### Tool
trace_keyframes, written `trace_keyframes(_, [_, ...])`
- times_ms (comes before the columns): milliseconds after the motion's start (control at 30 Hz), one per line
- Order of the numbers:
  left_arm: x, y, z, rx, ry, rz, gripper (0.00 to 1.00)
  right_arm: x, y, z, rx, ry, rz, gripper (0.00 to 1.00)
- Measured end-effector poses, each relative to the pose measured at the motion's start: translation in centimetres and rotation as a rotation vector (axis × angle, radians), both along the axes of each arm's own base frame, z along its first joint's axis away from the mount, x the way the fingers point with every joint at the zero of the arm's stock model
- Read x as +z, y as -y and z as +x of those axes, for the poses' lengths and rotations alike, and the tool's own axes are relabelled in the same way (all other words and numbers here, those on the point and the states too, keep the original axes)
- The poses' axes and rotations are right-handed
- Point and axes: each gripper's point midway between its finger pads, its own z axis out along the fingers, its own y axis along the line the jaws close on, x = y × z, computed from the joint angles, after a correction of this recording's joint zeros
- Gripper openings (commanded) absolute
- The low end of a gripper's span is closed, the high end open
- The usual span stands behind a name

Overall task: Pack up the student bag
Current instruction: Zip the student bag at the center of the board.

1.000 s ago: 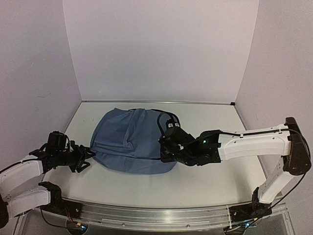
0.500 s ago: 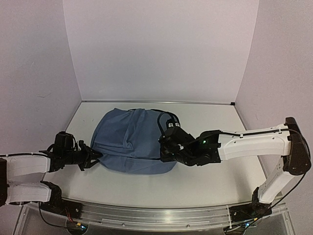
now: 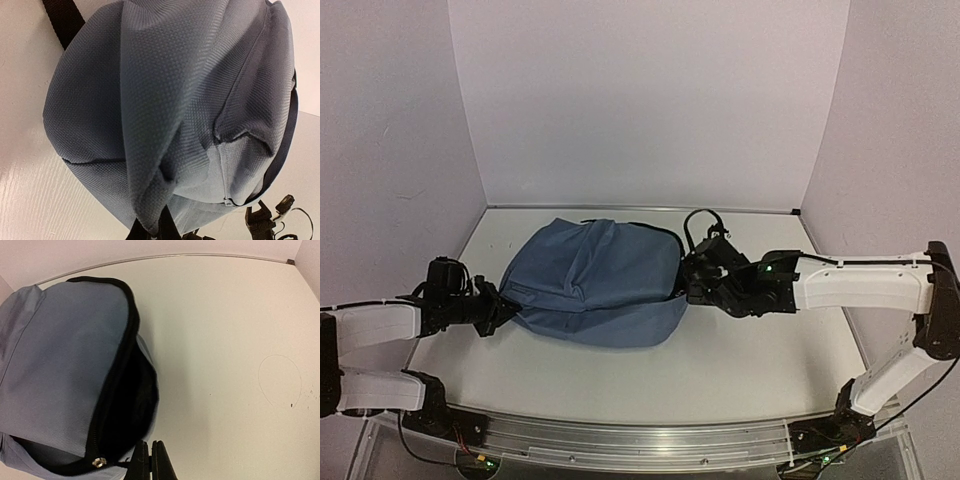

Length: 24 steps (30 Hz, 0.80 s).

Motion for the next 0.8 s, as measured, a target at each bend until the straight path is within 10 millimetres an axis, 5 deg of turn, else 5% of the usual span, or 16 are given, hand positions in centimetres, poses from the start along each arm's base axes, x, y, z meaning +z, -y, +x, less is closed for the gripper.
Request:
trace_keyframes(267, [1.0,-0.9,-0.4,-0.014,0.037,0.008,0.03,0.4,1.0,2.5,-0.012,-0.002,0.042,0.0])
trace_keyframes(333, [1.5,-1.2,-0.6,-0.023,0.048,0.037,0.17,0.5,0.6,2.6,0.023,-0.003,0.043,0.0])
trace_keyframes(433, [3.1,-2.5,-0.1,-0.016,0.047,0.128,0.52,0.9,0.2,2.6,0.089,-0.006,0.029,0.0])
trace_keyframes(633, [11.3,-4.8,2.7,0.0,0.196,0.34,0.77,2.0,-0.4,2.0,0.218,-0.018,0.086,0.0])
trace_keyframes(733, [14.8,-3.3,3.0,-0.065,0.303,0.411,0.78,2.2,-1.1,1.3,0.271,-0.031,0.123,0.0])
trace_keyframes(800, [16.5,-0.3,2.8,-0.171,0.375,0.44,0.78,2.3,-1.5,1.1,0.293,-0.037,0.141,0.0])
